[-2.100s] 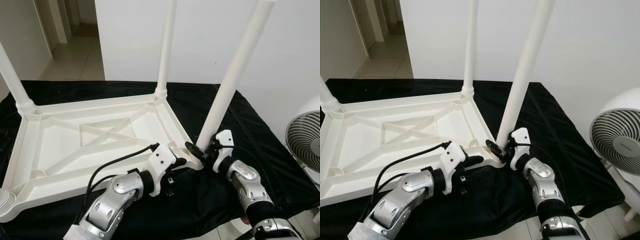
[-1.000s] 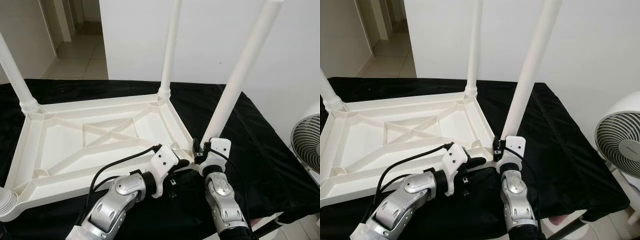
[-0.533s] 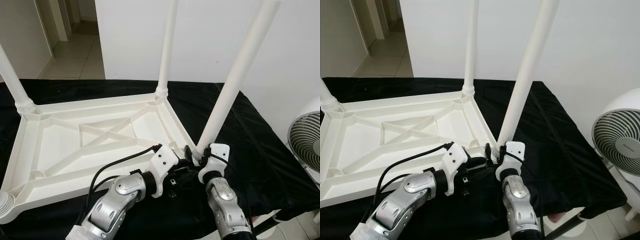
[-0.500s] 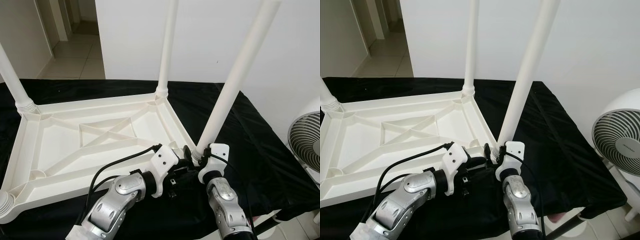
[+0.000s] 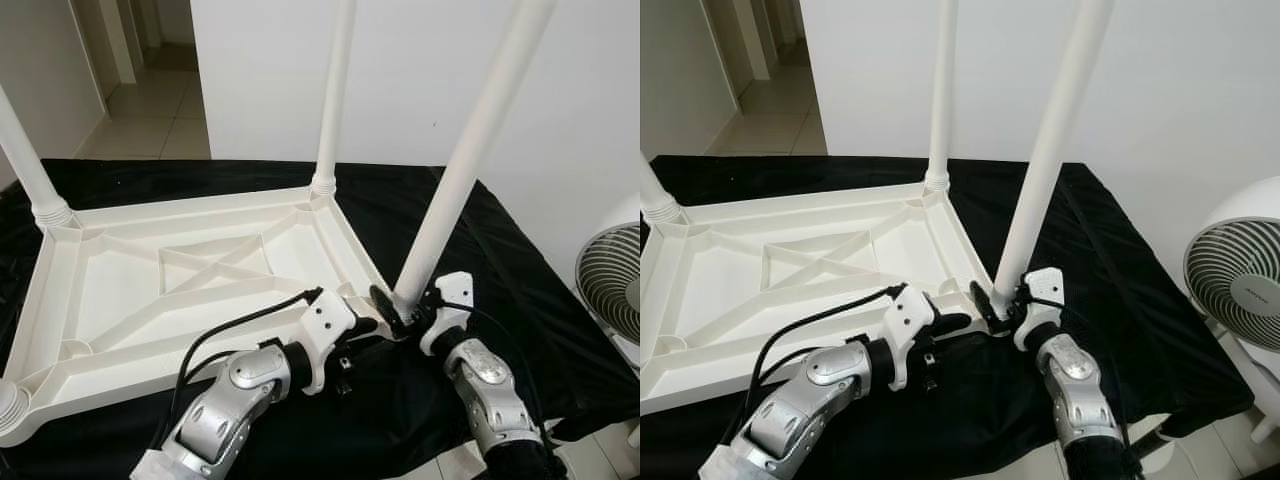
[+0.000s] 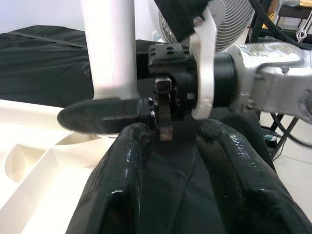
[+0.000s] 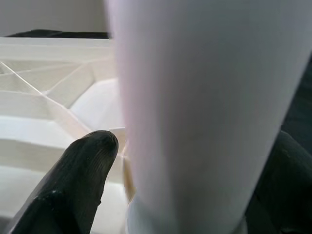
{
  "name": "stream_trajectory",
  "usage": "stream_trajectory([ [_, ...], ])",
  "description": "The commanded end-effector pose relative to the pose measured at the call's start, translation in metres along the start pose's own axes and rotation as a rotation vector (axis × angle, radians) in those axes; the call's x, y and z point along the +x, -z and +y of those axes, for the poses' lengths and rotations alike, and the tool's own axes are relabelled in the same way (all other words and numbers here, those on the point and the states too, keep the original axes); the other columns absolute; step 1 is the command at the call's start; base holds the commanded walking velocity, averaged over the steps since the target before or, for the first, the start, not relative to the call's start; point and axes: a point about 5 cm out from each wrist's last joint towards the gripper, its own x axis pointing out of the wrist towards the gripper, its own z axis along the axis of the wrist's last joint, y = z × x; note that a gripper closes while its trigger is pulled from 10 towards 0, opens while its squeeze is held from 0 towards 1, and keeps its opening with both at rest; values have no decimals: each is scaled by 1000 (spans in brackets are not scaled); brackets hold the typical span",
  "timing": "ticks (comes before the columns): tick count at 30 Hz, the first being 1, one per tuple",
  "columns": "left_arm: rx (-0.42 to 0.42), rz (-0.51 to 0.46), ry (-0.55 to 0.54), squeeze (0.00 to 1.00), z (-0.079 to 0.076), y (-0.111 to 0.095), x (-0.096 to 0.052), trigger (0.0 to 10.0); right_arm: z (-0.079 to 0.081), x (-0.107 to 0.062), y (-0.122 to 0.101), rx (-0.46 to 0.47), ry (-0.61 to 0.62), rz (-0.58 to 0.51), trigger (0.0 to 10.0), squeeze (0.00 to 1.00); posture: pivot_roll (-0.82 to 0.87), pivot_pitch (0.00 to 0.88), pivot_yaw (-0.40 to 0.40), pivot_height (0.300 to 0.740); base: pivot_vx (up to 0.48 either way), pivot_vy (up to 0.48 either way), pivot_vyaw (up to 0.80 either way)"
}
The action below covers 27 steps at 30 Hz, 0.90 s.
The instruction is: Building children table
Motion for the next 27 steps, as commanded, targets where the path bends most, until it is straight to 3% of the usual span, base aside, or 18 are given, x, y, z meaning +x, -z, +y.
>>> stream_trajectory([
  [1, 5, 0, 27, 0, 1, -2, 1, 10000, -4, 5, 0, -35, -65, 22, 10000, 0, 13, 0, -26, 740, 0, 0, 0],
  [12, 8, -5, 0, 0, 3, -5, -2, 10000, 0, 20, 7, -72, -224, 98, 10000, 0, 39, 0, -29, 740, 0, 0, 0],
  [13, 7, -5, -2, 0, 3, -5, -3, 10000, 1, 21, 8, -79, -241, 101, 9490, 0, 44, 0, -28, 740, 0, 0, 0],
  [14, 6, -5, -5, 0, 3, -5, -3, 10000, 1, 22, 8, -82, -249, 106, 3255, 0, 44, 0, -28, 740, 0, 0, 0],
  [15, 6, -4, -7, 0, 3, -5, -3, 10000, 1, 23, 8, -79, -264, 105, 0, 0, 44, 0, -28, 740, 0, 0, 0],
  [27, 2, -9, -3, 0, 3, -6, -2, 10000, 1, 18, 13, -60, -289, 88, 0, 0, 30, 0, -23, 740, 0, 0, 0],
])
